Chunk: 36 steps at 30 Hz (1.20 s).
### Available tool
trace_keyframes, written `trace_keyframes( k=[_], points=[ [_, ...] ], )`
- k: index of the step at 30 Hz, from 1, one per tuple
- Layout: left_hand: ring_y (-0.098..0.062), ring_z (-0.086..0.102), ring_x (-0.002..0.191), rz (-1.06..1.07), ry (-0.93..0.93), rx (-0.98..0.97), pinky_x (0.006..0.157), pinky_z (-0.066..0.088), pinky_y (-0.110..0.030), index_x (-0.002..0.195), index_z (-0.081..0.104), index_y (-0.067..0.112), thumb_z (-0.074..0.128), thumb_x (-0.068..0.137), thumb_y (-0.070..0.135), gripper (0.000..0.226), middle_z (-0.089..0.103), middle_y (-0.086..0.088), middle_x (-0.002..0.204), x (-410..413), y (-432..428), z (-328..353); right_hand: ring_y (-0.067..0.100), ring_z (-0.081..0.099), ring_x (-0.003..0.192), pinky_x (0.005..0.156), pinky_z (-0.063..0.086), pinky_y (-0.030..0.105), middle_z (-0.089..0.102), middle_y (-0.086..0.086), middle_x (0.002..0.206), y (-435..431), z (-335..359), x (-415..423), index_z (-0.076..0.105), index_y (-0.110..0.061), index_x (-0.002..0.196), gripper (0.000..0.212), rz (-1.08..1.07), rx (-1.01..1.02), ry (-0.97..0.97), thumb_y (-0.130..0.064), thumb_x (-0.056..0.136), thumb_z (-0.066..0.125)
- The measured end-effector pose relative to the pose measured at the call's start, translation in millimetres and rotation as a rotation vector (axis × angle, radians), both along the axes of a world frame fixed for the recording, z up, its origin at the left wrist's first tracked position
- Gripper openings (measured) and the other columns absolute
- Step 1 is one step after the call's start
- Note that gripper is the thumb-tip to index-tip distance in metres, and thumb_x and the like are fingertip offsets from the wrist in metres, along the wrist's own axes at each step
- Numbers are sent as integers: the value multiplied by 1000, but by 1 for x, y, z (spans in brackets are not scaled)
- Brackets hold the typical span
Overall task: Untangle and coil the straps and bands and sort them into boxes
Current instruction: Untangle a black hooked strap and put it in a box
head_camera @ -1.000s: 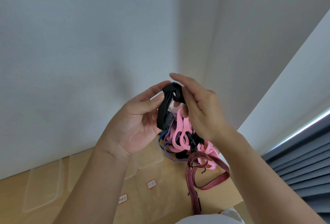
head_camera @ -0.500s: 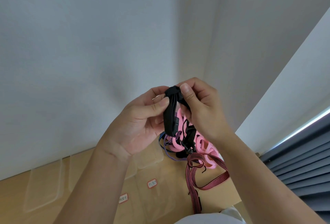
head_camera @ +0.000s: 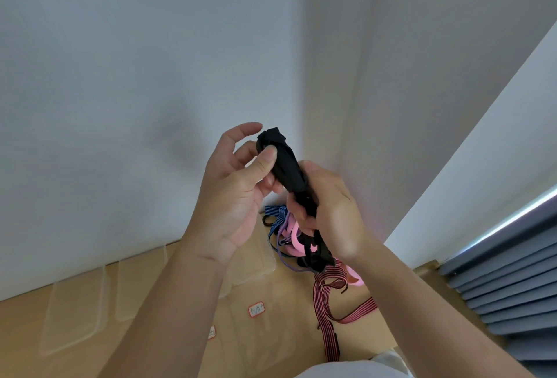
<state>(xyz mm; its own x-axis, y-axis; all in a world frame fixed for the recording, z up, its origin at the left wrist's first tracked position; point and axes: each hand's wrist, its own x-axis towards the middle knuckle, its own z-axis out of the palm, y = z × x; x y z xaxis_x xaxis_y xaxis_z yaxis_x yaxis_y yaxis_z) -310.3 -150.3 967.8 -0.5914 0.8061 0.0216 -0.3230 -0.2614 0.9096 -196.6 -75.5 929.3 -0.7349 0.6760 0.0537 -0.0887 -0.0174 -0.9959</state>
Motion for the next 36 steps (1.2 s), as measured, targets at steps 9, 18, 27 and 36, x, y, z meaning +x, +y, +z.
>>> trace_keyframes(
  k=[9, 18, 27, 36],
  points=[
    [-16, 54, 60, 94, 86, -60, 71, 59, -37, 131, 59, 3, 58, 97, -6, 36, 60, -12, 90, 5, 7, -7, 7, 30, 48, 48, 28, 32, 34, -14, 51, -6, -4, 4, 57, -34, 67, 43, -81, 171, -28, -57, 99, 38],
    [-26, 69, 69, -122, 449, -389, 63, 55, -35, 105, 72, 12, 79, 86, 20, 22, 72, -19, 93, -26, -10, 5, 12, 32, 41, 44, 30, 27, 34, -12, 50, 6, -8, 20, 62, -16, 87, 39, 72, 159, -117, -48, 96, 41],
    [-30, 54, 52, -307, 636, -415, 46, 42, -30, 99, 65, 9, 66, 96, 27, 18, 68, -16, 70, -27, 1, 12, 0, 43, 50, 60, 29, 22, 47, -22, 55, 18, 5, 22, 56, -29, 76, 41, 117, 272, -195, -45, 106, 34],
    [-13, 60, 59, -2, 1023, -394, 57, 48, -31, 90, 58, 24, 68, 96, 26, 11, 64, 9, 68, -13, 15, -10, 12, 37, 49, 50, 28, 28, 43, -4, 57, 27, 28, 31, 54, -10, 73, 45, 81, 651, -648, -48, 96, 60]
  ],
)
